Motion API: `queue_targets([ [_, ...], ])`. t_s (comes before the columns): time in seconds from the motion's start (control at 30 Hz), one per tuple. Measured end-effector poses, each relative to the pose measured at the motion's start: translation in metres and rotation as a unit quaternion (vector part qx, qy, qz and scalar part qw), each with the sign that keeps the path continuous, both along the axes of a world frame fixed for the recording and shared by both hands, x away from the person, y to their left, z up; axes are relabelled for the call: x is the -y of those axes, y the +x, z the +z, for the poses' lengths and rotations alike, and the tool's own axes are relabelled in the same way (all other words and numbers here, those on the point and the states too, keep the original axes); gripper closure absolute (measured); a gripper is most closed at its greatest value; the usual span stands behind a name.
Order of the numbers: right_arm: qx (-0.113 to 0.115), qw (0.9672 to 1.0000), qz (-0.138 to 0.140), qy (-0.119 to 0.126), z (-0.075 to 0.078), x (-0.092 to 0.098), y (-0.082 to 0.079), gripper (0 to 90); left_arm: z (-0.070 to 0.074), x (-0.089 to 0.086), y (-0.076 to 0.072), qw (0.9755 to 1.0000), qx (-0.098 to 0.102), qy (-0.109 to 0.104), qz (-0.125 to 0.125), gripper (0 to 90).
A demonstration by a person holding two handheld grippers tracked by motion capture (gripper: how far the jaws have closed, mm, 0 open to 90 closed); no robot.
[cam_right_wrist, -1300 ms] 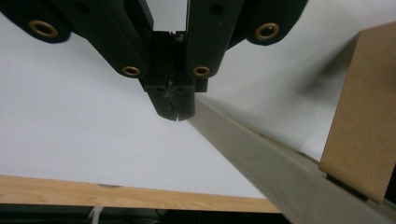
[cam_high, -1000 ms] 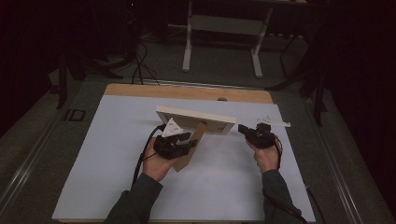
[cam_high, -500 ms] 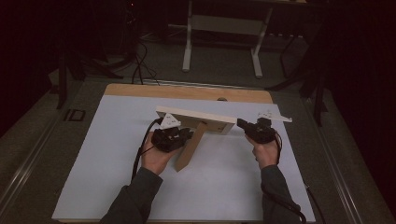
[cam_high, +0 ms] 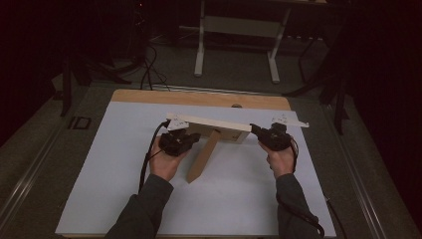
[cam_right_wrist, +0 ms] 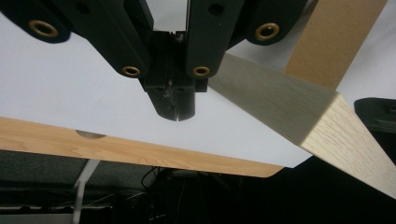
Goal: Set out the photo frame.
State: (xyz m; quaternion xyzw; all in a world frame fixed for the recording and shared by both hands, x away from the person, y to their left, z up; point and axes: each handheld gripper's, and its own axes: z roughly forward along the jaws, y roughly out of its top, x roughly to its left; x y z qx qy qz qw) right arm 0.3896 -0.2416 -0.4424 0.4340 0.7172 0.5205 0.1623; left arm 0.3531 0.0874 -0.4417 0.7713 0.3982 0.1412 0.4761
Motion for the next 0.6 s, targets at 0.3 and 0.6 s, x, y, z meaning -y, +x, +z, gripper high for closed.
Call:
queue_targets([
  [0.3, 0.002, 1.0000, 0.005, 0.000, 0.004, -0.004, 0.001, 89.8, 0.000, -0.002, 0.006, 0.9998, 0.007, -0.001, 0.019, 90.0],
  [0.6, 0.003, 1.0000, 0.007, 0.000, 0.008, -0.005, 0.001, 89.8, 0.000, -0.007, 0.012, 0.9993, 0.008, -0.009, 0.035, 90.0],
])
